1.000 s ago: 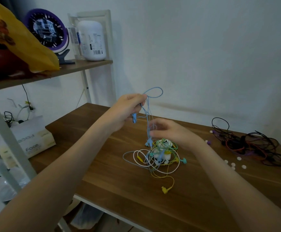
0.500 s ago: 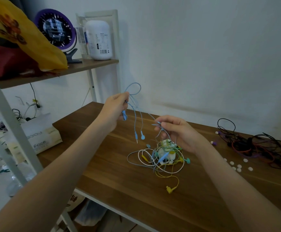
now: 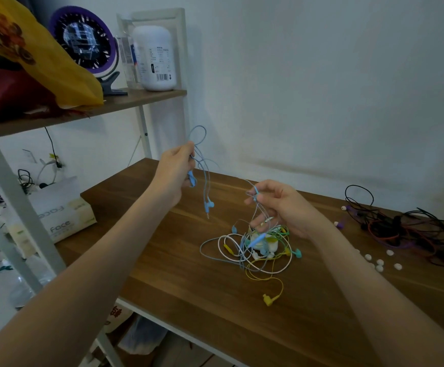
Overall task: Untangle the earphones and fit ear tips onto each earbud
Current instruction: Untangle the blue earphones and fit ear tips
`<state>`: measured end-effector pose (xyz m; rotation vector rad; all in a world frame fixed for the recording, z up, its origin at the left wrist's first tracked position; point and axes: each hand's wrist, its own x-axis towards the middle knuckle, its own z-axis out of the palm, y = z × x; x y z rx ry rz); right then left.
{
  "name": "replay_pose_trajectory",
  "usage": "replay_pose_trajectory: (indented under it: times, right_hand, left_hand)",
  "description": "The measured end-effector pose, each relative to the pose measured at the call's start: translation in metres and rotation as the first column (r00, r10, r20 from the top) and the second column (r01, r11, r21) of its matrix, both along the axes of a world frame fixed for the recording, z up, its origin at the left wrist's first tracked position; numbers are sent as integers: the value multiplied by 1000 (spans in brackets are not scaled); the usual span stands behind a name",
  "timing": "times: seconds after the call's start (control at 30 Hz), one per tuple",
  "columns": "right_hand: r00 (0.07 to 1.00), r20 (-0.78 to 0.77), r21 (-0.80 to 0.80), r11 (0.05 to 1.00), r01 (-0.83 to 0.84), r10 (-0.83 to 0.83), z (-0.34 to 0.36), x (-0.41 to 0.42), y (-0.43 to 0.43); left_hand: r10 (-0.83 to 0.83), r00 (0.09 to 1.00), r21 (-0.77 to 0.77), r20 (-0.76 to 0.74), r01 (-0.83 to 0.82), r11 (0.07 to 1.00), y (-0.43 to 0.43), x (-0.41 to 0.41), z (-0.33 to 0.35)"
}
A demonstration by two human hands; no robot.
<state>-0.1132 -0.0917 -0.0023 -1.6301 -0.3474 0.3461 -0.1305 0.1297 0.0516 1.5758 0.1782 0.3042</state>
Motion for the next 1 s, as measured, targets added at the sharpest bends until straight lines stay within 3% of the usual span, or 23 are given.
replay_pose_trajectory:
  times: [0.1,0.3,0.37,0.6,0.73,1.0]
  right_hand:
    - [997,57,-52,997,63,-60,1,3,5]
    - [940,332,-261,950,173,-80,3,8,18]
    - [920,376,-254,943,213,-107,5,8,22]
    - [909,338,-116,947,298,-245,11,10,22]
    - [931,281,-78,961,266,-235,13,7,19]
    - [926,357,-181,963,199,-124,18,1,16]
  left_hand:
    - [-1,1000,-8,14,2,1000,2,-1,2]
    - [3,1000,-34,10,-3,999,4,-7,6]
    - [-26,1000,-37,13,26,999,5,-9,8]
    - [-218,975,115,28,214,970,3,-15,15]
    - [-226,974,99,30,222,970,2,-18,16]
    - [-398,916,7,59,398,917,-8,-24,20]
